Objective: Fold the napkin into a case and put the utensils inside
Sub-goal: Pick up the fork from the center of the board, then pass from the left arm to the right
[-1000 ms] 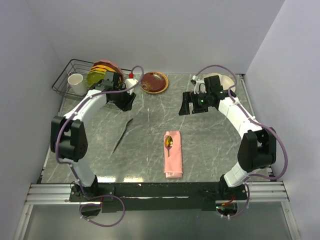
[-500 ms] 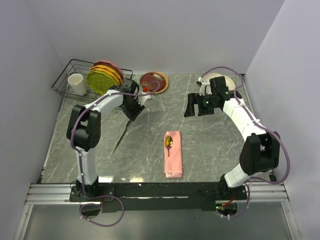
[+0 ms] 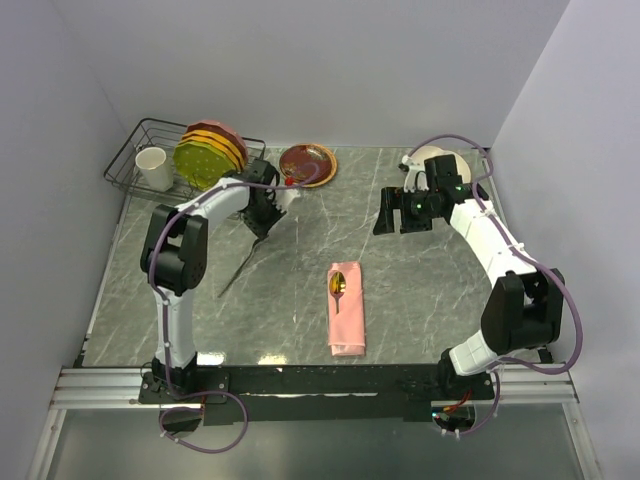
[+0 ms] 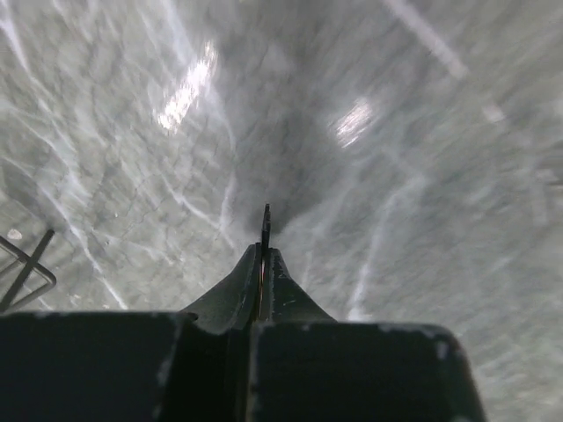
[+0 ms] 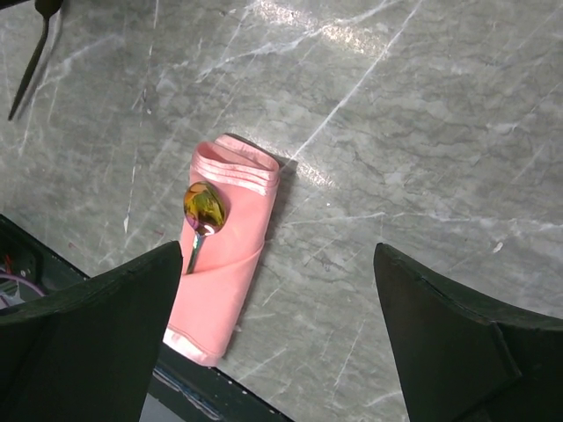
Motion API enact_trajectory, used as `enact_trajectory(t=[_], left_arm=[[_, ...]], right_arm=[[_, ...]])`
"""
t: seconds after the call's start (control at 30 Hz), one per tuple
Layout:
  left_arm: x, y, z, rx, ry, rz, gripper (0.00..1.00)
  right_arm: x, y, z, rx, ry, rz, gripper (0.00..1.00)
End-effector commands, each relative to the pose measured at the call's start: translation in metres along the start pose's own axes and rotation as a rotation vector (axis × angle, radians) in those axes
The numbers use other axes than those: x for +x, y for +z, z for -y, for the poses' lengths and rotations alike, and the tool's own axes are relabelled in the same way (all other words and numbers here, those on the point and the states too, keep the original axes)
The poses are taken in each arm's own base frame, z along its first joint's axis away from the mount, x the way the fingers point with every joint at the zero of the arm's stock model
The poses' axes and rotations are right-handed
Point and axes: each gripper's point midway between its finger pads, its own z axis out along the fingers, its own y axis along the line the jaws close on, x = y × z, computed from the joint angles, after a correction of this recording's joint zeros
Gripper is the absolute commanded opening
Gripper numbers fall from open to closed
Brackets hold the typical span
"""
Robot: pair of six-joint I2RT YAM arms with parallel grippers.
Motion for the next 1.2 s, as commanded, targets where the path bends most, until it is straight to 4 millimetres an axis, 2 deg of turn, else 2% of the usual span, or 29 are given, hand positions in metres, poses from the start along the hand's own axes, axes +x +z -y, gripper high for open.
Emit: enact_trajectory(t=[0.0, 0.03, 0.07, 0.1, 0.13, 0.17, 0.2, 0.23, 0.27, 0.33, 0.37, 0.5, 0.57, 0.6, 0.7, 0.8, 0.93, 1.03, 1.17], left_arm=[[-0.08, -0.072, 0.008, 0.094, -0.083, 0.308, 0.01], [-0.095, -0.087, 0.009, 0.116, -0.112, 0.373, 0.01], [-0.113, -0.104, 0.022, 0.204, -0.188, 0.443, 0.01], [-0.131, -0.132, 0.023, 0.229, -0.21, 0.531, 0.01], [-0.15, -0.15, 0.025, 0.262, -0.225, 0.626, 0.01], [-0.165, -0.168, 0.031, 0.321, -0.34, 0.687, 0.01], [-0.171, -0.19, 0.044, 0.393, -0.352, 0.756, 0.01], [-0.194, -0.216, 0.041, 0.405, -0.327, 0.897, 0.01], [-0.199, -0.23, 0.05, 0.472, -0.396, 0.935, 0.01], [-0.212, -0.251, 0.069, 0.503, -0.377, 1.009, 0.01], [-0.217, -0.254, 0.075, 0.515, -0.384, 1.011, 0.01], [-0.234, -0.258, 0.109, 0.567, -0.339, 1.011, 0.01], [-0.236, -0.261, 0.119, 0.554, -0.316, 1.03, 0.01], [-0.238, -0.258, 0.13, 0.553, -0.294, 1.023, 0.01], [-0.238, -0.256, 0.14, 0.524, -0.285, 1.03, 0.01], [-0.236, -0.257, 0.147, 0.528, -0.293, 1.041, 0.01], [-0.236, -0.255, 0.151, 0.533, -0.304, 1.033, 0.01], [-0.236, -0.253, 0.149, 0.52, -0.3, 1.032, 0.01], [-0.238, -0.253, 0.148, 0.516, -0.297, 1.031, 0.01]], right_arm=[[-0.031, -0.021, -0.009, 0.003, -0.014, 0.119, 0.91], [-0.039, -0.024, -0.013, -0.009, -0.005, 0.151, 0.89], [-0.047, -0.029, -0.021, -0.038, -0.004, 0.176, 0.85], [-0.054, -0.036, -0.028, -0.058, -0.004, 0.21, 0.82], [-0.067, -0.041, -0.037, -0.085, 0.013, 0.26, 0.81], [-0.072, -0.045, -0.044, -0.112, 0.021, 0.286, 0.76], [-0.079, -0.053, -0.053, -0.135, 0.018, 0.326, 0.74], [-0.09, -0.058, -0.062, -0.159, 0.028, 0.374, 0.71], [-0.093, -0.059, -0.073, -0.177, 0.015, 0.388, 0.66], [-0.102, -0.064, -0.088, -0.185, 0.001, 0.409, 0.63], [-0.1, -0.061, -0.102, -0.201, -0.019, 0.397, 0.62], [-0.099, -0.054, -0.124, -0.208, -0.063, 0.396, 0.57], [-0.096, -0.048, -0.128, -0.208, -0.073, 0.378, 0.56], [-0.094, -0.047, -0.13, -0.212, -0.073, 0.373, 0.55], [-0.091, -0.047, -0.131, -0.203, -0.072, 0.379, 0.5], [-0.086, -0.045, -0.132, -0.2, -0.074, 0.369, 0.44], [-0.076, -0.038, -0.131, -0.205, -0.073, 0.342, 0.28], [-0.073, -0.036, -0.13, -0.202, -0.073, 0.331, 0.22], [-0.069, -0.034, -0.129, -0.205, -0.066, 0.317, 0.21]])
